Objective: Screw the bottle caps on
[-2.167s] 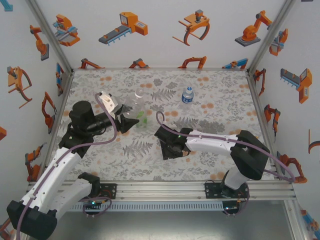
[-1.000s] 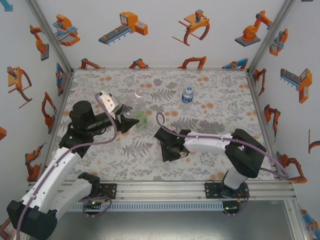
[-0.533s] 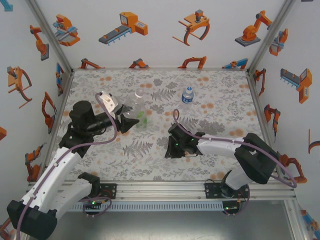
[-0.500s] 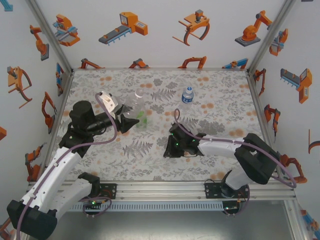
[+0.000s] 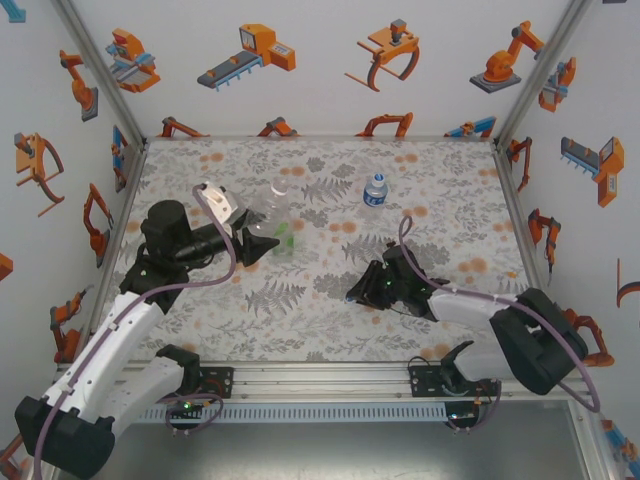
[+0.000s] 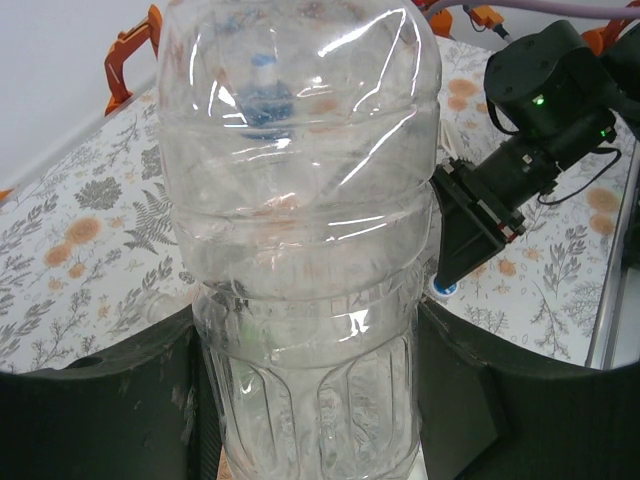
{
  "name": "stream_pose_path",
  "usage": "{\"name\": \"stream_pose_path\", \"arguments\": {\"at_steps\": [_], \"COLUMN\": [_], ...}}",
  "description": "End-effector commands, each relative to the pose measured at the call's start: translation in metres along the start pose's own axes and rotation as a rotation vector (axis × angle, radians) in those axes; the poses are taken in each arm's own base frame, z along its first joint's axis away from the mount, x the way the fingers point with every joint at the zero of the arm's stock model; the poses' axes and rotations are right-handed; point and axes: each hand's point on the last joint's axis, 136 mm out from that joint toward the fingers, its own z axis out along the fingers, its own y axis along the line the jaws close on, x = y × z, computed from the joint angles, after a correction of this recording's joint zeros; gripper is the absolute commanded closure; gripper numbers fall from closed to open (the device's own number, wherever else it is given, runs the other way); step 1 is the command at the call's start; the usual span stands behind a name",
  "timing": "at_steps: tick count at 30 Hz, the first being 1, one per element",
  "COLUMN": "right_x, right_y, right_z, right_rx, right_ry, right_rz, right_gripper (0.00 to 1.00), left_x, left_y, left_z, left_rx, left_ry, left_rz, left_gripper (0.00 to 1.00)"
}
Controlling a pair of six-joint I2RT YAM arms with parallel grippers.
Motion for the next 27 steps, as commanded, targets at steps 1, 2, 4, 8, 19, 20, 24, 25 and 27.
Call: {"name": "stream_pose_path", "arguments": {"at_steps": [1, 2, 4, 8, 19, 20, 24, 25, 27], "right_x": [0.01, 0.007, 0.002, -0.007, -0.006, -0.006, -0.007, -0.007, -0.007], "right_y": [-0.058, -0.058, -0.056, -0.037, 0.018, 0.02, 0.025, 0.025, 0.027], "right_z": [-0.016, -0.021, -0.028, -0.036, -0.015, -0.012, -0.005, -0.003, 0.0], "right_rx": [0.282, 0.306, 0.34, 0.347, 0.494, 0.501, 0.516, 0.508, 0.49], "right_ry": [0.021, 0.015, 0.011, -0.005, 0.076, 0.075, 0.065, 0.063, 0.057], "right_rz": [-0.033, -0.051, -0.082, -0.157, -0.5, -0.514, -0.552, -0.558, -0.562], "right_gripper": [0.62, 0.62, 0.62, 0.62, 0.54, 0.53, 0.53, 0.53, 0.56], "left_x": [-0.017, -0.017, -0.017, -0.016, -0.016, -0.016, -0.015, -0.017, -0.016], "left_y": [-0.002, -0.002, -0.002, -0.002, -0.002, -0.002, -0.002, -0.002, -0.002], "left_z": [-0.001, -0.001, 0.0, 0.001, 0.0, 0.0, 0.0, -0.001, 0.0], "left_rx": [0.021, 0.023, 0.03, 0.033, 0.028, 0.03, 0.029, 0.028, 0.028], "left_ry": [-0.038, -0.037, -0.04, -0.036, -0.031, -0.03, -0.028, -0.032, -0.028], "left_rz": [0.035, 0.031, 0.026, 0.022, 0.029, 0.028, 0.03, 0.033, 0.031], "left_gripper": [1.0, 1.0, 1.0, 1.0, 1.0, 1.0, 1.0, 1.0, 1.0]}}
